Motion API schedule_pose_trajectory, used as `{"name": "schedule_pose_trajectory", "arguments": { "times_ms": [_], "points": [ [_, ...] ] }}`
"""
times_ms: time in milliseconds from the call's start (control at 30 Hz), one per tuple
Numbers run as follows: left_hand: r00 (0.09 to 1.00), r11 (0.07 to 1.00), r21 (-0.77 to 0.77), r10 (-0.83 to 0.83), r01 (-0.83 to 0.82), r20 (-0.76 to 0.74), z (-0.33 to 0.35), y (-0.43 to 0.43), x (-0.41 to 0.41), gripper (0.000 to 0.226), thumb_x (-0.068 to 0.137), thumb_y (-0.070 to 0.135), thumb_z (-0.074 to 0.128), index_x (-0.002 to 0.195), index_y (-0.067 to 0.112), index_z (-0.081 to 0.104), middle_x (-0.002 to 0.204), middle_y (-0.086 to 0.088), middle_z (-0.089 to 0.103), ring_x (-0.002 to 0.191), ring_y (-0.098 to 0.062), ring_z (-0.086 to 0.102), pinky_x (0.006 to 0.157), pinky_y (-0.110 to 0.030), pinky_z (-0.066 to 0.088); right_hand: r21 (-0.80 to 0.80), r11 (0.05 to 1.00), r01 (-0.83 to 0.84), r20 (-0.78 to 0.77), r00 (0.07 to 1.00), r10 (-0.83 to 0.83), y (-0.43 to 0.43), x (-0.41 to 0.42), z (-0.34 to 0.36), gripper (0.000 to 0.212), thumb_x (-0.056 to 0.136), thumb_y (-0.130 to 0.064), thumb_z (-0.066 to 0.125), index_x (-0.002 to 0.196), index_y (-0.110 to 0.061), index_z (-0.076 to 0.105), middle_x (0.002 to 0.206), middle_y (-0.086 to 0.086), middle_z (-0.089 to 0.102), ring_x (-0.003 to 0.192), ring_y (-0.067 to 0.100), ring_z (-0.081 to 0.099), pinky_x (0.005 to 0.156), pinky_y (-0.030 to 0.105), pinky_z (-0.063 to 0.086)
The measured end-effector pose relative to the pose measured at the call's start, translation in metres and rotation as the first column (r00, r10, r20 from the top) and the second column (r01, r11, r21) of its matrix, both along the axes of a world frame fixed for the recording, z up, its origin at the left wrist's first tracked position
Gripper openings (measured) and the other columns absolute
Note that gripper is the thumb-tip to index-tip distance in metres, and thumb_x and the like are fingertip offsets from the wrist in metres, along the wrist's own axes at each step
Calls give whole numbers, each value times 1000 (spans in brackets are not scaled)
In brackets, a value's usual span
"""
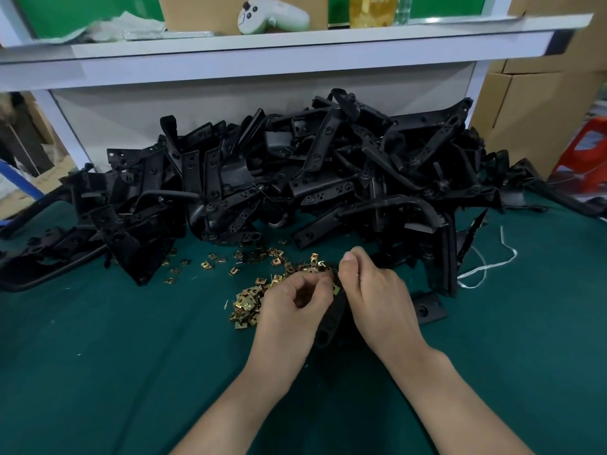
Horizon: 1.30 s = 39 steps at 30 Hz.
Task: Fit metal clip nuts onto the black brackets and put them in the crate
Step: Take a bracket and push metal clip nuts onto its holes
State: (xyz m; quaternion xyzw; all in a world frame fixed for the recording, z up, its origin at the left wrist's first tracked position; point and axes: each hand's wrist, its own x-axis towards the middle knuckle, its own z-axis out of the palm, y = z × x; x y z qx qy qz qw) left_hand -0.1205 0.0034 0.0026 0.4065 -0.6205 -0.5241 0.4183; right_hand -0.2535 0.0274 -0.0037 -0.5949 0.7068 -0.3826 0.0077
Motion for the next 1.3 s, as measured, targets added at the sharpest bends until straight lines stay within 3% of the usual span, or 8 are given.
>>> {"name": "schedule_pose_trajectory", "arguments": {
  "times_ms": [167, 333, 467, 567, 967, 1100, 1233, 1300],
  "points": [
    [1000, 1000, -16, 7, -8, -13, 4, 4, -2, 13, 99, 27, 62, 108, 31, 70, 93, 20, 75, 89, 5, 69, 72, -4, 46, -17, 999, 46, 75, 996, -45, -3, 1, 0, 32, 98, -48, 23, 82, -25, 38, 51, -5, 44, 47, 14, 44, 48, 32, 25],
    [969, 980, -194, 13, 37, 248, -3, 6, 0, 26, 92, 43, 66, 116, 46, 57, 102, 37, 64, 97, 16, 59, 75, 0, 42, -20, 998, 66, 189, 980, -61, -2, -6, 0, 47, 92, -67, 17, 82, -28, 42, 58, -5, 55, 56, 11, 54, 52, 31, 35],
    [927, 953, -303, 101, 14, 361, -8, 5, 3, 35, 88, 53, 64, 119, 42, 53, 106, 25, 65, 101, 8, 60, 83, -15, 50, -12, 999, 38, 295, 955, -32, -2, -2, -1, 47, 89, -73, 22, 79, -33, 44, 63, -8, 58, 66, 6, 58, 53, 22, 34],
    [926, 947, -322, 117, 6, 359, -9, 5, 3, 29, 88, 52, 64, 111, 42, 50, 102, 21, 66, 94, 2, 63, 79, -27, 54, -24, 999, 28, 360, 933, -18, -3, 2, -2, 43, 95, -68, 30, 78, -33, 48, 65, -11, 61, 67, 5, 59, 55, 18, 37],
    [933, 852, -524, 191, -3, 305, -11, 3, 0, 17, 86, 34, 72, 95, 24, 60, 92, 14, 61, 84, -9, 59, 67, -35, 50, -74, 997, -17, 456, 889, 49, -5, 0, 0, 34, 100, -41, 48, 70, -24, 50, 60, -16, 59, 58, 5, 52, 55, 16, 38],
    [923, 893, -442, 99, 83, 372, -10, 1, 5, 23, 93, 53, 54, 107, 35, 55, 101, 21, 61, 98, 0, 57, 76, -18, 47, -83, 996, -41, 467, 881, 75, -4, -3, 1, 36, 102, -42, 46, 69, -28, 49, 57, -13, 55, 54, 3, 48, 54, 16, 37],
    [854, 867, -486, 169, 108, 492, -8, -10, 19, 43, 102, 60, 23, 125, 36, 50, 112, 20, 61, 108, -2, 52, 94, -25, 41, -88, 996, -4, 435, 899, 43, -4, -12, 1, 42, 103, -44, 42, 69, -21, 46, 61, 5, 50, 54, 16, 43, 53, 29, 35],
    [694, 819, -558, 327, 131, 642, -9, -19, 27, 54, 102, 59, 26, 136, 26, 51, 128, 8, 60, 121, -18, 50, 104, -37, 39, -86, 996, 19, 438, 899, 21, -4, -16, 0, 42, 104, -43, 41, 69, -19, 47, 56, 1, 44, 51, 14, 39, 51, 30, 33]
  ]
}}
